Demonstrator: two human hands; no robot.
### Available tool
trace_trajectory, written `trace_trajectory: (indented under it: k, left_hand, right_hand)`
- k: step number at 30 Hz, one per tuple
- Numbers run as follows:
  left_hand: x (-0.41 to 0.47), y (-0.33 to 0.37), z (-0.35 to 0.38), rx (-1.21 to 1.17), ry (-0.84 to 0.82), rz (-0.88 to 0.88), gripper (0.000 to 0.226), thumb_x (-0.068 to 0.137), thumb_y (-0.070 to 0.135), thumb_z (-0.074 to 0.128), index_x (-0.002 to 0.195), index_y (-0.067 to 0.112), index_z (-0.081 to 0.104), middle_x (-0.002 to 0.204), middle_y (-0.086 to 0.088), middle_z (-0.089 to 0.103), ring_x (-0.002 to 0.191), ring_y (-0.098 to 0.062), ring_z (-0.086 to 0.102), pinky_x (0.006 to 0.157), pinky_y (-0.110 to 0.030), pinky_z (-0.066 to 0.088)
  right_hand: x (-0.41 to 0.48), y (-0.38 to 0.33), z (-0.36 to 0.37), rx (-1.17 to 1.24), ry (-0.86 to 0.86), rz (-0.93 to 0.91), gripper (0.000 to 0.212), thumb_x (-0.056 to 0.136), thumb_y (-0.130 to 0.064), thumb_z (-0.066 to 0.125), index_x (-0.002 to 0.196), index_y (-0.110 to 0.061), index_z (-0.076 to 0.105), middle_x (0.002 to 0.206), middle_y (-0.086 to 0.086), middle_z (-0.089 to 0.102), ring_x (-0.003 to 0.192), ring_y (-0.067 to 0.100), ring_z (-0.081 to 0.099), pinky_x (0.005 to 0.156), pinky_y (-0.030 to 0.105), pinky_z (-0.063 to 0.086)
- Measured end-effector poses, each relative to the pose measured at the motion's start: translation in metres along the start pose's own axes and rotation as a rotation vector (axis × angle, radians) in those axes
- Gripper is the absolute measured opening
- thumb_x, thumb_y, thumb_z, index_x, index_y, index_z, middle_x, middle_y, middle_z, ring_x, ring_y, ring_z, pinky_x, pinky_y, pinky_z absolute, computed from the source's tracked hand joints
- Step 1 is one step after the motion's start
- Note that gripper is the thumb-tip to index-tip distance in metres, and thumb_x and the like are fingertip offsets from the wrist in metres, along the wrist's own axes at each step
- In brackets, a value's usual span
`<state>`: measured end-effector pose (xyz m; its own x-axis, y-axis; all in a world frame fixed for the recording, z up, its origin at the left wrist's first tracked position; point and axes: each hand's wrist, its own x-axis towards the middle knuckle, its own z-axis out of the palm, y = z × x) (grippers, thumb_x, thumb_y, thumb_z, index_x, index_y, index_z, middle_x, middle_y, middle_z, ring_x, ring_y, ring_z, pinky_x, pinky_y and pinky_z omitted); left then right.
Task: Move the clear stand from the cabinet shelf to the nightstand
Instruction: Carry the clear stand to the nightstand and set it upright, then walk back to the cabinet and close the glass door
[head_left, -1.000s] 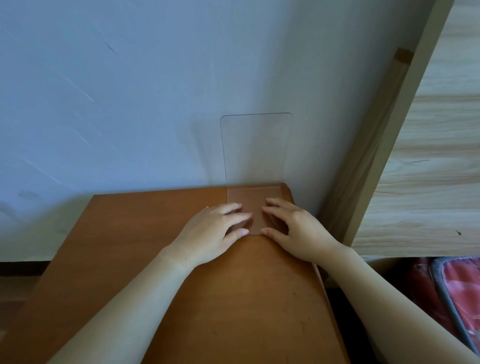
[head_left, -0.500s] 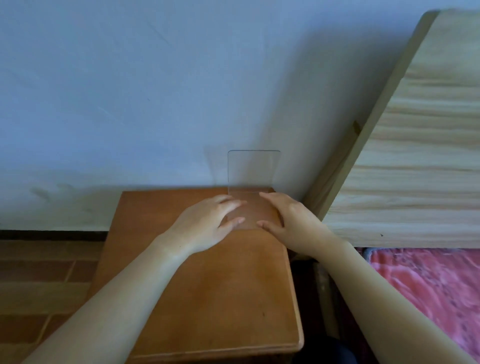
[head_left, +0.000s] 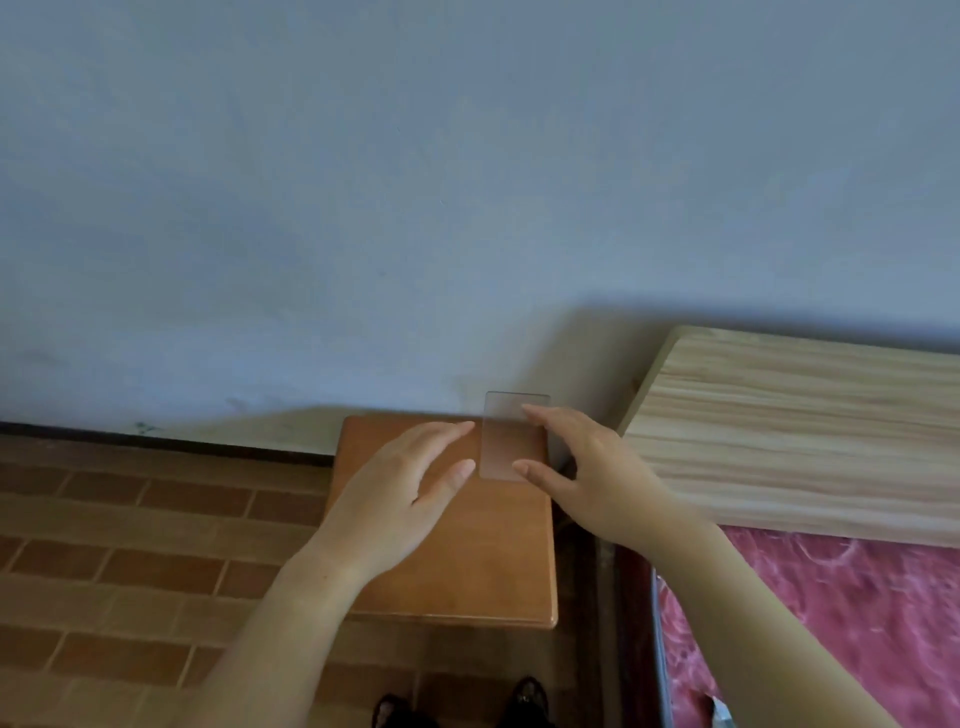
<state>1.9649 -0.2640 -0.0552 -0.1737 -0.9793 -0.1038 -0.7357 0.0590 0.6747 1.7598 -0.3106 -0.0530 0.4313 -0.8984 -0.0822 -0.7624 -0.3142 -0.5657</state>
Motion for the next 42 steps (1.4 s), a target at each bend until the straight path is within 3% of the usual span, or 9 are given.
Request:
trace_trajectory:
  k: [5, 12, 18, 21, 24, 31, 37, 40, 42]
  left_hand:
    - [-0.01, 0.026, -0.031, 0.051, 0.022, 0.003, 0.045, 0.09, 0.053, 0.036, 0.134, 0.044, 0.035, 0.126, 0.035, 0.028, 0.116, 0.019, 0.022, 0.093, -0.007, 0.02]
    - [-0.032, 0.048, -0.026, 0.084, 0.124, -0.034, 0.045, 0.09, 0.053, 0.035, 0.133, 0.041, 0.039, 0.139, 0.023, 0.037, 0.121, 0.014, 0.028, 0.098, -0.015, 0.027]
    - [-0.068, 0.049, -0.028, 0.1, 0.258, -0.188, 0.047, 0.09, 0.059, 0.031, 0.133, 0.043, 0.038, 0.14, 0.022, 0.037, 0.127, 0.008, 0.029, 0.103, -0.021, 0.03]
    - [-0.103, 0.052, -0.033, 0.103, 0.343, -0.28, 0.046, 0.091, 0.054, 0.034, 0.134, 0.041, 0.038, 0.136, 0.026, 0.035, 0.125, 0.011, 0.027, 0.1, -0.014, 0.024]
    - [-0.142, 0.051, -0.037, 0.087, 0.427, -0.418, 0.048, 0.089, 0.056, 0.033, 0.135, 0.043, 0.036, 0.14, 0.024, 0.033, 0.129, 0.006, 0.027, 0.105, -0.024, 0.027]
    - [-0.229, 0.036, -0.042, 0.076, 0.611, -0.615, 0.061, 0.08, 0.072, 0.019, 0.134, 0.047, 0.032, 0.144, 0.022, 0.032, 0.131, 0.004, 0.028, 0.108, -0.039, 0.033]
    - [-0.312, 0.025, -0.047, 0.046, 0.744, -0.742, 0.048, 0.087, 0.063, 0.027, 0.133, 0.052, 0.029, 0.137, 0.033, 0.026, 0.123, 0.014, 0.022, 0.101, -0.022, 0.029]
    - [-0.359, 0.01, -0.051, 0.055, 0.78, -0.766, 0.045, 0.088, 0.06, 0.03, 0.132, 0.053, 0.029, 0.133, 0.035, 0.025, 0.119, 0.019, 0.018, 0.087, -0.005, 0.021]
    - [-0.397, 0.0, -0.054, 0.062, 0.8, -0.8, 0.046, 0.088, 0.061, 0.029, 0.133, 0.053, 0.028, 0.131, 0.036, 0.023, 0.119, 0.018, 0.017, 0.09, -0.01, 0.019]
  right_hand:
    - [-0.01, -0.026, -0.022, -0.019, 0.075, -0.007, 0.057, 0.089, -0.049, 0.049, 0.138, -0.024, 0.037, 0.14, -0.006, 0.044, 0.127, 0.012, 0.039, 0.101, 0.028, 0.034]
    - [-0.032, -0.03, -0.042, 0.053, 0.059, -0.145, 0.055, 0.088, -0.051, 0.047, 0.137, -0.027, 0.039, 0.138, -0.011, 0.045, 0.126, 0.006, 0.04, 0.099, 0.021, 0.032]
    - [-0.028, -0.041, -0.035, 0.125, -0.054, -0.274, 0.052, 0.088, -0.052, 0.045, 0.135, -0.03, 0.04, 0.137, -0.013, 0.046, 0.123, 0.003, 0.041, 0.095, 0.018, 0.034]
    - [-0.022, -0.067, -0.023, 0.148, -0.152, -0.374, 0.052, 0.088, -0.053, 0.045, 0.135, -0.031, 0.039, 0.139, -0.014, 0.044, 0.125, 0.003, 0.04, 0.095, 0.016, 0.03]
    - [-0.019, -0.102, -0.009, 0.144, -0.257, -0.489, 0.055, 0.087, -0.055, 0.044, 0.136, -0.031, 0.038, 0.141, -0.011, 0.042, 0.127, 0.006, 0.039, 0.103, 0.026, 0.034]
    - [-0.032, -0.182, 0.023, 0.082, -0.464, -0.71, 0.054, 0.086, -0.055, 0.042, 0.136, -0.036, 0.034, 0.142, -0.015, 0.039, 0.119, 0.005, 0.046, 0.097, 0.021, 0.036]
    - [-0.069, -0.255, 0.061, -0.002, -0.602, -0.861, 0.055, 0.088, -0.053, 0.042, 0.138, -0.036, 0.03, 0.144, -0.014, 0.036, 0.096, -0.01, 0.045, 0.091, 0.016, 0.035]
    - [-0.093, -0.293, 0.093, -0.045, -0.642, -0.92, 0.057, 0.086, -0.058, 0.041, 0.138, -0.039, 0.028, 0.148, -0.014, 0.033, 0.125, 0.003, 0.04, 0.105, 0.03, 0.037]
    - [-0.112, -0.32, 0.116, -0.066, -0.655, -0.951, 0.058, 0.085, -0.06, 0.041, 0.138, -0.04, 0.028, 0.147, -0.015, 0.033, 0.13, 0.006, 0.037, 0.106, 0.035, 0.038]
